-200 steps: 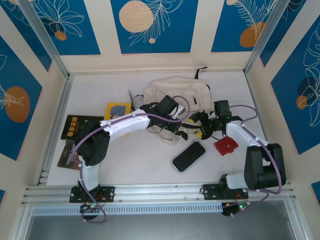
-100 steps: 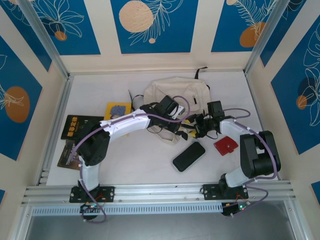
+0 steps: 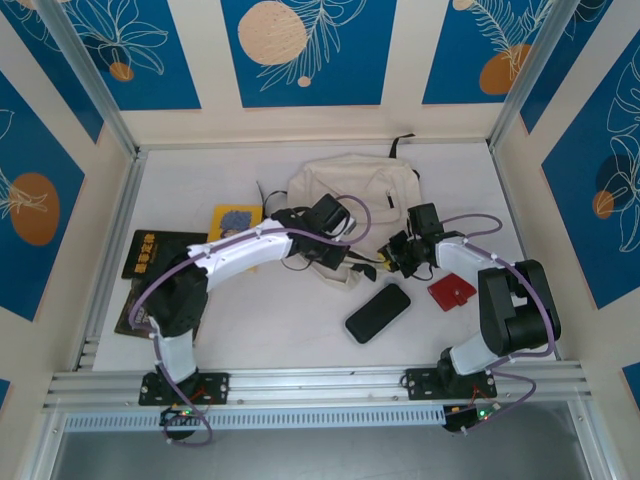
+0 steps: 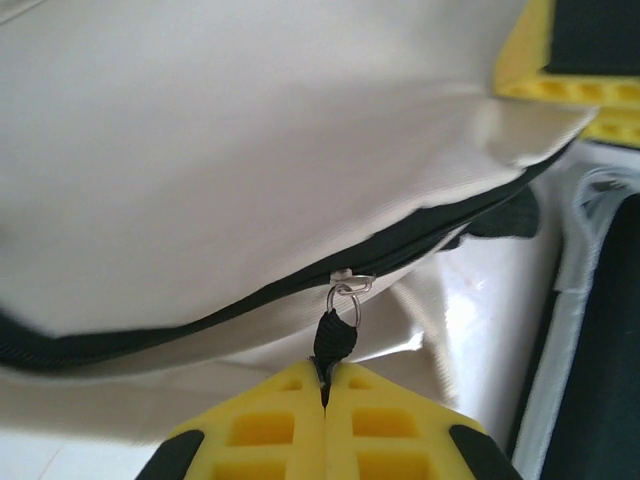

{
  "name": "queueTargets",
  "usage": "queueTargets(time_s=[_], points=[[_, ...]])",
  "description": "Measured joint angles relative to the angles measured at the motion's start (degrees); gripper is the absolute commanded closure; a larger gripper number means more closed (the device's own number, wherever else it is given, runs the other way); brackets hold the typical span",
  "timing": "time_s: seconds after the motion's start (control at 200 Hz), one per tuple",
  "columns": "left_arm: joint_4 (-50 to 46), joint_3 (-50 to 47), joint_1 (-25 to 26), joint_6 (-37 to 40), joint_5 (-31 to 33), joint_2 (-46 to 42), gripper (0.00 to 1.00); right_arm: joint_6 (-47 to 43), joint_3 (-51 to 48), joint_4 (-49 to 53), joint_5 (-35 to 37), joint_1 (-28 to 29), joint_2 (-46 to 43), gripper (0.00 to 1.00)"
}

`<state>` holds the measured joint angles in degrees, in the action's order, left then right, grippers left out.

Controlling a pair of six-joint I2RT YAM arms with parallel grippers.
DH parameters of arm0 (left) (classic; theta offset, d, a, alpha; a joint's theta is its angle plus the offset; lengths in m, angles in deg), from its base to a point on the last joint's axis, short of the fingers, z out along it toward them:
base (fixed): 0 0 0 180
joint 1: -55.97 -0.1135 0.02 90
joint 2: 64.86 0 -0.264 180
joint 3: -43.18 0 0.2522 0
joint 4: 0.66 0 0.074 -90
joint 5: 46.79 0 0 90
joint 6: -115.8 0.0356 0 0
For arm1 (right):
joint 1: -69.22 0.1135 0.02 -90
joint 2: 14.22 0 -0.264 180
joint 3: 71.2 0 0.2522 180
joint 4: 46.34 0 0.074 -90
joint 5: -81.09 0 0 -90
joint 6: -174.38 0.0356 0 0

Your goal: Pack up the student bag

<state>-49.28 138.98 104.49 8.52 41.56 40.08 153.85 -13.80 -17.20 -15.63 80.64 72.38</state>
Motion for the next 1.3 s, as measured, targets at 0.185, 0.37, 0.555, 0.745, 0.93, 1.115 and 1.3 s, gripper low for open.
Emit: queueTargets(time_s=[0.185,0.37,0.555,0.745,0.93,1.115,1.3], points=[[-1.1,-2.0,-3.0,1.0,1.9,-0.9,1.0,-0.4,-0.3,0.3,1.2,0.0,0.0,0.85],[-1.7,-2.3,-4.8,1.9,3.4,-1.0,1.0,-1.1,-0.4,0.5,2.1,0.0,0.0,0.88],[-2.1,-2.3,-6.2,3.8,5.0,-1.0,1.0,-2.4,-0.4,1.4,3.4,0.1,0.0,0.89],[-2.1,-1.4,-7.7,5.5,5.4,-0.5,1.0,-3.6,-0.8,1.8,4.6,0.4,-0.5,0.89],[-2.1,0.0,-8.1,6.9,5.1,1.5,1.0,-5.4,-1.3,2.0,5.0,0.5,-0.9,0.76],[-2.0,0.0,-8.8,7.4,2.7,1.7,1.0,-11.5,-0.2,4.9,4.8,0.5,-1.4,0.51],[-1.4,-1.4,-9.2,6.6,1.7,1.2,0.79,-18.4,5.3,11.5,5.1,1.0,-7.2,0.41]])
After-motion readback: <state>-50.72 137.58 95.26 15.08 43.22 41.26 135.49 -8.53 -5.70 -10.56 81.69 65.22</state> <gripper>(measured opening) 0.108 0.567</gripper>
